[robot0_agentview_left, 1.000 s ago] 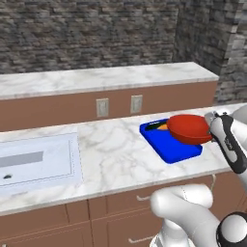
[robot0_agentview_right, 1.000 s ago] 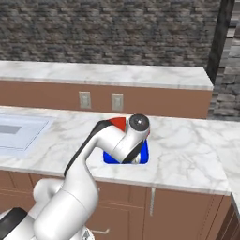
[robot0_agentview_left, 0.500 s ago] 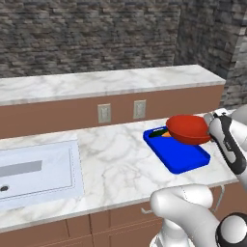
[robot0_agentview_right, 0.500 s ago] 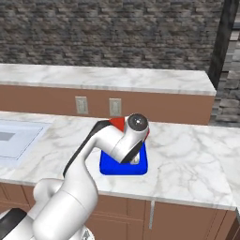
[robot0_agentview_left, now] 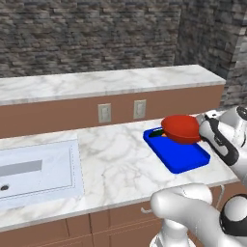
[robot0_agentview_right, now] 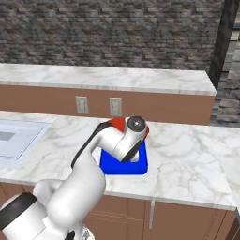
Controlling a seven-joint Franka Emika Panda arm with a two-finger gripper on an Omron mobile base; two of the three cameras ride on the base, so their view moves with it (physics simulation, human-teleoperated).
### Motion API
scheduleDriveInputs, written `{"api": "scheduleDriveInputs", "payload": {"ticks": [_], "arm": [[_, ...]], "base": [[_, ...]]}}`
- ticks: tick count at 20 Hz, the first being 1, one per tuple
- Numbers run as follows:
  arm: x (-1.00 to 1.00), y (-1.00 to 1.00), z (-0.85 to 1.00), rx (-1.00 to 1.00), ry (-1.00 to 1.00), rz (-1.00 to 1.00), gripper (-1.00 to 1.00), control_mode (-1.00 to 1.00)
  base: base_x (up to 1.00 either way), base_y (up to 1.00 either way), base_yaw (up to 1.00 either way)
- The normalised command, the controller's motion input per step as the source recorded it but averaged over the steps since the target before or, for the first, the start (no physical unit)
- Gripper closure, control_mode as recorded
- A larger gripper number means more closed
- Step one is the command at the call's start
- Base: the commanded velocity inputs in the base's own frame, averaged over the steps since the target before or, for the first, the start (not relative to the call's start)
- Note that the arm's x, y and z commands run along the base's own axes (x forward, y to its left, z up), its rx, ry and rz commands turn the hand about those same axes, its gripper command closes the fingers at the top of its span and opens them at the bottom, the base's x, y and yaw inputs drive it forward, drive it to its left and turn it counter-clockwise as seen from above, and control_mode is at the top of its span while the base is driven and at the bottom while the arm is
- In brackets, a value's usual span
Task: Place the two vegetables and bowl onto the tray for setting up a vegetable dip station.
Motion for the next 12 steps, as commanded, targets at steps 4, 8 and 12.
{"api": "scheduleDriveInputs", "payload": {"ticks": [4, 8, 12], "arm": [[0.48, 0.00, -0.48, 0.01, 0.00, 0.02, 1.00, -1.00], [0.35, 0.00, -0.53, 0.00, 0.00, 0.01, 1.00, -1.00], [0.21, 0.00, -0.43, 0.00, 0.00, 0.00, 1.00, -1.00]], "base": [[0.00, 0.00, 0.00], [0.00, 0.00, 0.00], [0.00, 0.00, 0.00]]}}
